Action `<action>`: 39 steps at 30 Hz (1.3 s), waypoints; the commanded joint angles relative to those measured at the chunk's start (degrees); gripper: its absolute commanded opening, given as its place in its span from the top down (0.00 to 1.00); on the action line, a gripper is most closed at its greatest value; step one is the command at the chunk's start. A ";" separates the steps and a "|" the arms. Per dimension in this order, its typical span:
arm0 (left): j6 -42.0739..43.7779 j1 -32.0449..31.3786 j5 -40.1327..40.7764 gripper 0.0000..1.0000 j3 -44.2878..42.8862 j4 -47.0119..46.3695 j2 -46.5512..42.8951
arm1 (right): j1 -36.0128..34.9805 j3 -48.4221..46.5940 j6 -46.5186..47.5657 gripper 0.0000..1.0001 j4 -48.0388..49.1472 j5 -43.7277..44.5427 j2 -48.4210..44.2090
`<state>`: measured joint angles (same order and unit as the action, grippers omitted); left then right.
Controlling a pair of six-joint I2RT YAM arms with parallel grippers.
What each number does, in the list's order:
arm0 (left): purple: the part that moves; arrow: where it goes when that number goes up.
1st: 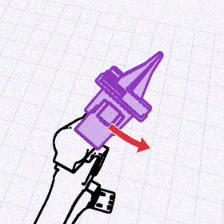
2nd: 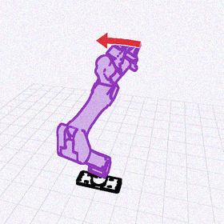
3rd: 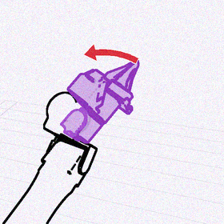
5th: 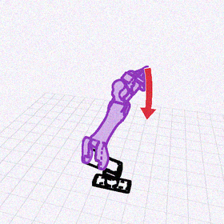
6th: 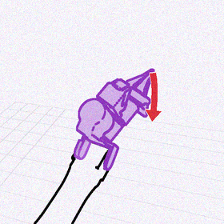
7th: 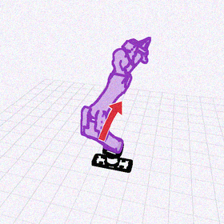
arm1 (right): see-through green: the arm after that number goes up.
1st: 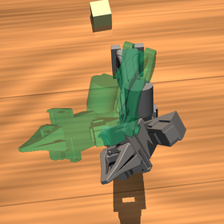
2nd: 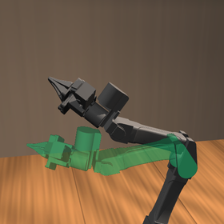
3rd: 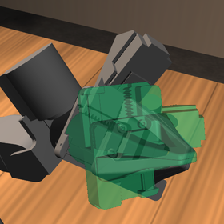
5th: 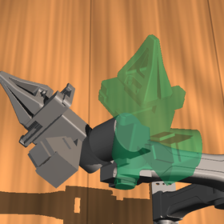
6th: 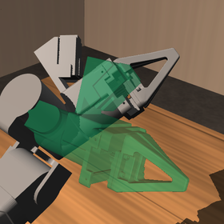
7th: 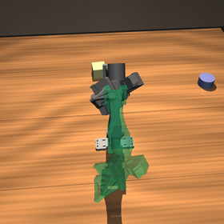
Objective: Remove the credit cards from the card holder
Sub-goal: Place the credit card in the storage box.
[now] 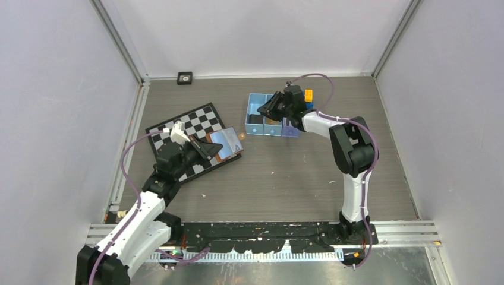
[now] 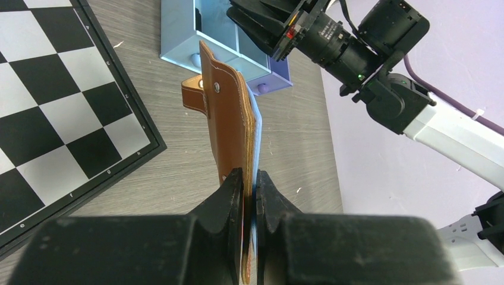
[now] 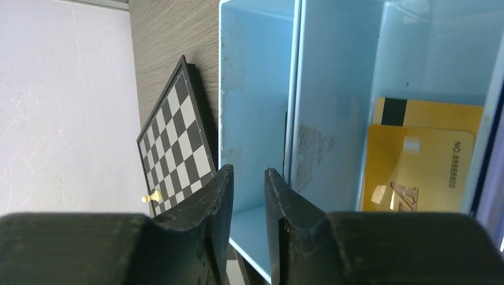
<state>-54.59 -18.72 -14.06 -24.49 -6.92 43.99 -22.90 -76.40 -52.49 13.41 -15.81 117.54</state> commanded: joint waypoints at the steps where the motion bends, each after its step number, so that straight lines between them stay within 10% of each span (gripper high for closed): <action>1: 1.15 0.29 0.01 1.00 0.00 -2.16 -0.90 | 0.05 -0.77 2.39 0.67 -3.59 1.99 -6.85; 17: -1.73 0.35 -1.92 1.00 4.38 -10.70 -2.02 | -2.07 22.79 4.94 0.20 -10.07 5.95 -41.50; 39: -5.21 -2.46 -10.98 1.00 4.54 -28.69 9.58 | -4.53 46.12 -2.56 0.16 20.28 -5.10 -43.95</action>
<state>-60.82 -20.18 -21.80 -20.18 -27.31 55.51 -26.96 -30.44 -53.95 25.26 -17.69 74.59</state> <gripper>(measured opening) 0.092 0.836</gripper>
